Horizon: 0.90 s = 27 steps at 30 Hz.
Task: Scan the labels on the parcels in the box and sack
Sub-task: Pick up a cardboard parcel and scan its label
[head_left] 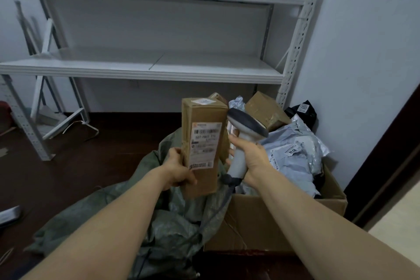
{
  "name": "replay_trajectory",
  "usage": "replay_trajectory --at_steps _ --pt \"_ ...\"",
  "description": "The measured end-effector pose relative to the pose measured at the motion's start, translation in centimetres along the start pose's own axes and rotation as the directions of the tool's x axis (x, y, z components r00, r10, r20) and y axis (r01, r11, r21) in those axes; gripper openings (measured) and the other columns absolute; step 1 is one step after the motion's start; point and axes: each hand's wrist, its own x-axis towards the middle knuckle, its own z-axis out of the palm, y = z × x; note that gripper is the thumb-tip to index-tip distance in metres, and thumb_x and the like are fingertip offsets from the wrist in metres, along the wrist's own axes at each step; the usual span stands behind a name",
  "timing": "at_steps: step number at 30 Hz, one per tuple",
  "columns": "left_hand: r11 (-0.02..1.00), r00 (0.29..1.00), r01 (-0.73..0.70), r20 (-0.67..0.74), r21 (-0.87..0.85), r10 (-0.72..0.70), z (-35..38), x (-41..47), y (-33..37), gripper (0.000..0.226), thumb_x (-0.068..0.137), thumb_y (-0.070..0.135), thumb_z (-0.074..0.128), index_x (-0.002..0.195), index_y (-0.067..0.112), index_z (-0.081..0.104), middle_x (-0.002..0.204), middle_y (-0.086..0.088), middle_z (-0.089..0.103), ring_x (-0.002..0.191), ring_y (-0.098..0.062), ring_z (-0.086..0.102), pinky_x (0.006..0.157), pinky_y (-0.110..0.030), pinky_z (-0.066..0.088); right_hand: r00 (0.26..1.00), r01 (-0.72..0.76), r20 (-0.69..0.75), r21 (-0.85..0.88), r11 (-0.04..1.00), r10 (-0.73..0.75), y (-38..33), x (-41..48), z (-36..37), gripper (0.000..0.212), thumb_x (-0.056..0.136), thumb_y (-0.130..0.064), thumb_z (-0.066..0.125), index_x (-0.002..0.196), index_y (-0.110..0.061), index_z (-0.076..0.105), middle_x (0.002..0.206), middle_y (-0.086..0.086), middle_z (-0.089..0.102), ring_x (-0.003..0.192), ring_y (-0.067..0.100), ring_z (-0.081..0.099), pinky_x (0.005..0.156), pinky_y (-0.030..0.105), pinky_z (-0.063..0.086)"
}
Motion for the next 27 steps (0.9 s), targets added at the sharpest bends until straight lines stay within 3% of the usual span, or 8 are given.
replay_trajectory --at_steps 4,8,11,13,16,20,23,27 --pt "0.981 0.994 -0.113 0.016 0.156 0.112 0.5 -0.3 -0.4 0.107 0.063 -0.007 0.080 0.138 0.020 0.009 0.137 -0.010 0.037 0.128 -0.031 0.038 0.100 -0.048 0.046 0.997 -0.059 0.052 0.118 0.991 0.053 0.3 0.0 0.2 0.054 0.070 -0.027 0.082 0.118 -0.011 0.064 0.108 0.016 0.070 0.100 0.038 0.066 0.090 0.058 0.050" --pt "0.976 0.975 -0.217 0.044 -0.012 0.218 0.6 -0.7 1.1 0.128 0.062 -0.006 0.079 0.147 0.032 -0.007 0.144 -0.009 0.035 0.135 -0.031 0.034 0.106 -0.053 0.038 0.998 -0.048 0.051 0.124 0.991 0.042 0.7 -0.2 0.3 0.065 0.065 -0.025 0.085 0.123 -0.009 0.059 0.110 0.017 0.070 0.101 0.038 0.066 0.089 0.059 0.051" --pt "0.961 0.967 -0.236 0.063 -0.146 0.247 0.2 -1.5 3.3 0.117 0.068 -0.002 0.075 0.147 0.040 0.001 0.135 -0.006 0.044 0.125 -0.029 0.042 0.088 -0.051 0.048 0.996 -0.055 0.074 0.115 0.992 0.046 0.5 -0.2 0.3 0.072 0.059 -0.025 0.087 0.123 -0.009 0.058 0.109 0.017 0.070 0.100 0.037 0.067 0.089 0.059 0.051" --pt "0.956 0.962 -0.238 0.091 -0.170 0.255 -0.7 -2.0 4.8 0.105 0.073 -0.004 0.071 0.143 0.043 0.010 0.128 -0.002 0.047 0.115 -0.025 0.045 0.074 -0.045 0.049 0.998 -0.040 0.058 0.068 0.997 0.036 0.4 -0.1 0.2 0.060 0.065 -0.022 0.085 0.118 -0.008 0.060 0.105 0.016 0.071 0.098 0.036 0.067 0.090 0.057 0.051" --pt "0.950 0.961 -0.263 0.042 -0.169 0.274 -2.2 -1.9 6.1 0.096 0.071 -0.009 0.071 0.139 0.038 0.021 0.121 -0.003 0.052 0.106 -0.024 0.053 0.072 -0.045 0.054 0.998 0.005 0.055 -0.024 1.000 -0.004 0.0 -0.1 0.4 0.055 0.067 -0.021 0.085 0.116 -0.009 0.062 0.099 0.013 0.073 0.094 0.033 0.069 0.088 0.054 0.053" --pt "0.896 0.867 -0.436 -0.227 0.085 0.443 -3.6 -1.2 6.2 0.113 0.046 0.009 0.087 0.139 0.015 0.023 0.126 -0.005 0.050 0.119 -0.022 0.052 0.100 -0.039 0.046 0.987 0.151 0.078 -0.172 0.973 -0.139 -1.2 -0.9 0.5 0.023 0.079 -0.009 0.076 0.096 -0.013 0.060 0.083 0.003 0.067 0.071 0.016 0.064 0.064 0.032 0.056" --pt "0.803 0.781 -0.389 -0.300 0.452 0.548 -4.8 -1.1 5.6 0.105 0.053 0.011 0.086 0.139 0.017 0.026 0.134 -0.010 0.042 0.122 -0.027 0.047 0.100 -0.037 0.042 0.972 0.197 0.190 -0.323 0.926 -0.140 -2.2 -2.1 0.6 0.012 0.081 -0.006 0.073 0.083 -0.006 0.061 0.056 0.003 0.062 0.044 0.011 0.055 0.047 0.024 0.049" --pt "0.760 0.749 -0.349 -0.324 0.548 0.577 -5.7 -1.0 4.8 0.101 0.062 0.006 0.084 0.142 0.015 0.023 0.142 -0.010 0.034 0.127 -0.028 0.041 0.097 -0.033 0.038 0.957 0.204 0.285 -0.534 0.820 -0.052 -2.6 -3.2 1.0 0.013 0.080 -0.001 0.071 0.080 -0.004 0.059 0.052 0.006 0.056 0.038 0.010 0.048 0.040 0.021 0.042"
